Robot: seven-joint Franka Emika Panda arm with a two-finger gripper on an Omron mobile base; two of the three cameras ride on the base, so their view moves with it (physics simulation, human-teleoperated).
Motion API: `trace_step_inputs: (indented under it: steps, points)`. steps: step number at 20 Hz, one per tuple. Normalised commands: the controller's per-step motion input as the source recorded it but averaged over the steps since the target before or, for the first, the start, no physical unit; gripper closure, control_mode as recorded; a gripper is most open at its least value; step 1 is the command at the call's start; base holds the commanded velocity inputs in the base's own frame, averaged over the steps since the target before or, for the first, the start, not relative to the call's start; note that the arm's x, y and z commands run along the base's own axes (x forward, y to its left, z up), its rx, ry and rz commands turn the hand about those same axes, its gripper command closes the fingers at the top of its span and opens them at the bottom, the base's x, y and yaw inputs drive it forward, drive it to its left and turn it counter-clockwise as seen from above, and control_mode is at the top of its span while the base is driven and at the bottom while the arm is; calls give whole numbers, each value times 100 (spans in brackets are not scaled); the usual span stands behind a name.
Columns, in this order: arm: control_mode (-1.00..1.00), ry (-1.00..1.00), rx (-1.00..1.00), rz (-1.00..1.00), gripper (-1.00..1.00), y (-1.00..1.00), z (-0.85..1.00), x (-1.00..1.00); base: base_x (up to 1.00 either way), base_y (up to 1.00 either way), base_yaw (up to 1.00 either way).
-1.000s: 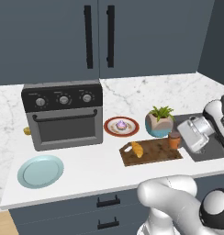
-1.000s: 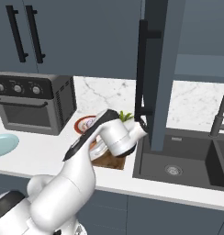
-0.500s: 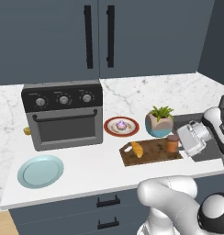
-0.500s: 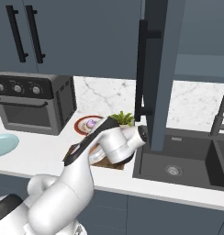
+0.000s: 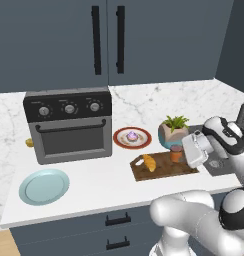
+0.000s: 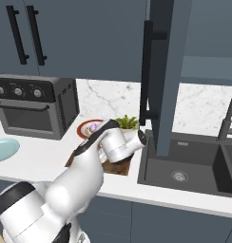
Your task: From the different types of pastries on the counter, select a croissant and place it on the cutting board. Then retrieve a jar of jam from the cabinet and place it alongside the croissant on the cutting board.
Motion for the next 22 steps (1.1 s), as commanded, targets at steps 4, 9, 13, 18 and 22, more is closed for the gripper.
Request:
trace_step_inputs:
  steps: [4,9,13,18,22]
  points:
    - [-100,-2,0,21,100,-12,-33,54,0,0,0]
    - [-100,-1,0,21,100,-16,-34,50,0,0,0]
    - [-100,0,0,8,100,-24,-36,22,0,0,0]
    - [-100,0,0,0,100,-18,-43,0,0,0,0]
    - [-100,0,3,-1,100,0,-32,2,0,0,0]
